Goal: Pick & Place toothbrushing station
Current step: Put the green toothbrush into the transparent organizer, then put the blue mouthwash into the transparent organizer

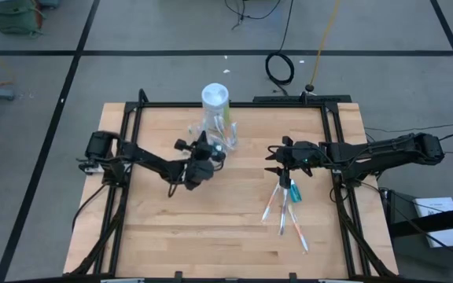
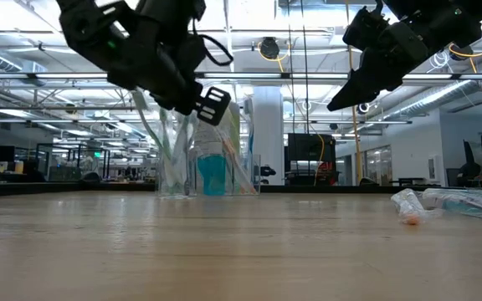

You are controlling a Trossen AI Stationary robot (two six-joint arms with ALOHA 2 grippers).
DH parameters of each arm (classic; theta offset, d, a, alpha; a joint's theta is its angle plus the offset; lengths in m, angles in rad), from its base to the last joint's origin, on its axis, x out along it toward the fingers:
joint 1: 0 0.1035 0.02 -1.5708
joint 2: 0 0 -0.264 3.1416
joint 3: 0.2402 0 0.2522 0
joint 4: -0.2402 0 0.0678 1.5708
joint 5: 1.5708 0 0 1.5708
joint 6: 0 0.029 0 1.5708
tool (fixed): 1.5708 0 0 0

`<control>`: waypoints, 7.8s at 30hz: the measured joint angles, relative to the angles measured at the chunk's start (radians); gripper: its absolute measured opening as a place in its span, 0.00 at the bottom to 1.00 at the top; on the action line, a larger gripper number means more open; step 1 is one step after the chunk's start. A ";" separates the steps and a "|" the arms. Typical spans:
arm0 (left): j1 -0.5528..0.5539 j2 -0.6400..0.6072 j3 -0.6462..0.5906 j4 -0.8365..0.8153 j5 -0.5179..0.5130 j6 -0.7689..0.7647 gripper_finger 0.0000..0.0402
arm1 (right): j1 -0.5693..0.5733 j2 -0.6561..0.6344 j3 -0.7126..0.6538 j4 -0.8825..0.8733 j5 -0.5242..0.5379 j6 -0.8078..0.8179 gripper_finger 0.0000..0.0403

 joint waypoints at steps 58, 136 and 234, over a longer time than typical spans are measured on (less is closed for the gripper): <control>-0.025 -0.236 0.002 -0.726 0.421 -0.442 0.33 | 0.000 0.001 -0.031 0.093 0.001 0.082 0.42; 0.008 -0.568 0.333 -1.317 0.931 -0.300 0.33 | 0.227 0.204 0.140 -0.728 0.110 0.973 0.42; 0.008 -0.568 0.333 -1.290 0.939 -0.363 0.33 | 0.312 0.244 -0.052 -0.144 -0.073 1.419 0.42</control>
